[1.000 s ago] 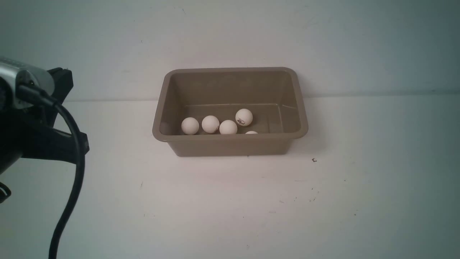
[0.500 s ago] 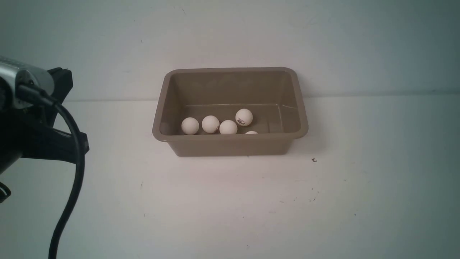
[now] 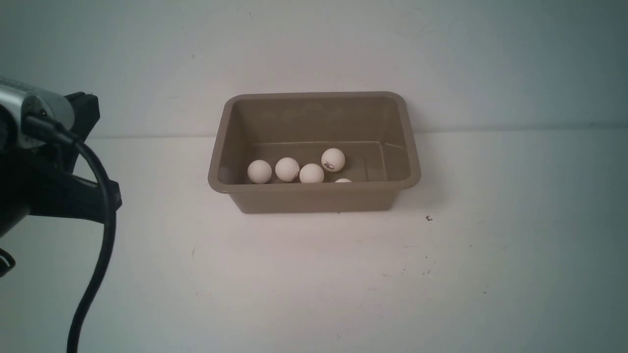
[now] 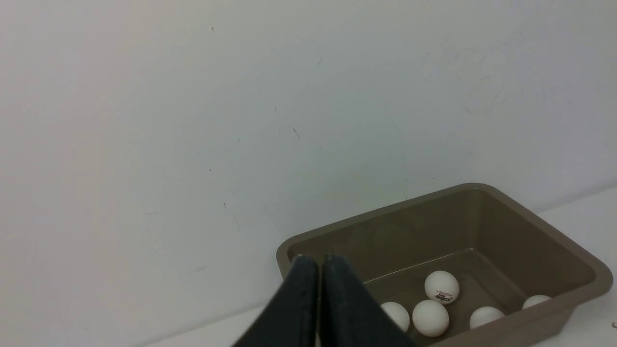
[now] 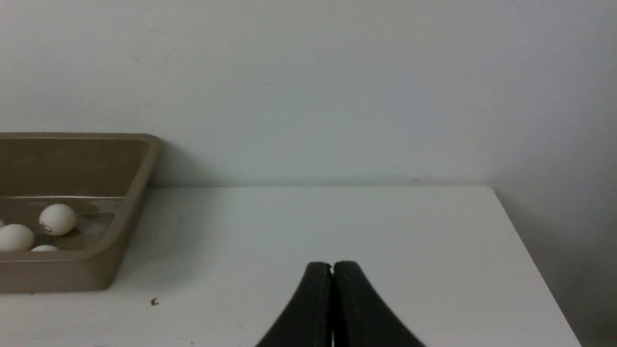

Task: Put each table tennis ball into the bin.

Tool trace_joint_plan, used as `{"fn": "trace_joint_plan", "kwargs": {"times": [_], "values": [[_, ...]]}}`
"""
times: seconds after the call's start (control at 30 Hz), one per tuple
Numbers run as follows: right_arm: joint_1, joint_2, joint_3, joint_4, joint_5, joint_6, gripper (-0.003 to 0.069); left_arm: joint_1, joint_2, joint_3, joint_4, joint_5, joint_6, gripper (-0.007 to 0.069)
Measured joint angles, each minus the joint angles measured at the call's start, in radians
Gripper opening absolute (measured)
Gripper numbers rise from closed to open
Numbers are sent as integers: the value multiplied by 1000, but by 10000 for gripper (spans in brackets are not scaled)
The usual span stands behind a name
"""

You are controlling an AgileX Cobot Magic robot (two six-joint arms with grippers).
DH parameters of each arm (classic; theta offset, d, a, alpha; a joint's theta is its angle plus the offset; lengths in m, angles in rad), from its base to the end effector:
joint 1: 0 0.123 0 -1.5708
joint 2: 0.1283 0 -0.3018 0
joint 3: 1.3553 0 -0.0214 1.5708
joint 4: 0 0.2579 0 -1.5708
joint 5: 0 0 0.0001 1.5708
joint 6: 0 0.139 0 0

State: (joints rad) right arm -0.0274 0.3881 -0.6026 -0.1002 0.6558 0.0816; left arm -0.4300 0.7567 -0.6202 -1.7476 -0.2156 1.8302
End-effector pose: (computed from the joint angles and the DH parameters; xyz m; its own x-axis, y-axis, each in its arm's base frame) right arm 0.1074 -0.0114 0.3212 -0.3442 0.0115 -0.9388 0.0853 0.9962 -0.0191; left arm 0.1966 -0.0581 0.3533 -0.0625 0.1130 -0.9916 0.2224 0.9702 0.0965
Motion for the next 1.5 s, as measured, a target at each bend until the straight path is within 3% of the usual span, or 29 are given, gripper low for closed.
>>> {"fn": "trace_joint_plan", "kwargs": {"times": [0.3, 0.5, 1.5], "values": [[-50, -241, 451, 0, -251, 6, -16, 0, 0, 0, 0, 0, 0, -4], [-51, -322, 608, 3, -358, 25, -16, 0, 0, 0, 0, 0, 0, -4], [-51, -398, 629, 3, -294, 27, -16, 0, 0, 0, 0, 0, 0, -4]]}}
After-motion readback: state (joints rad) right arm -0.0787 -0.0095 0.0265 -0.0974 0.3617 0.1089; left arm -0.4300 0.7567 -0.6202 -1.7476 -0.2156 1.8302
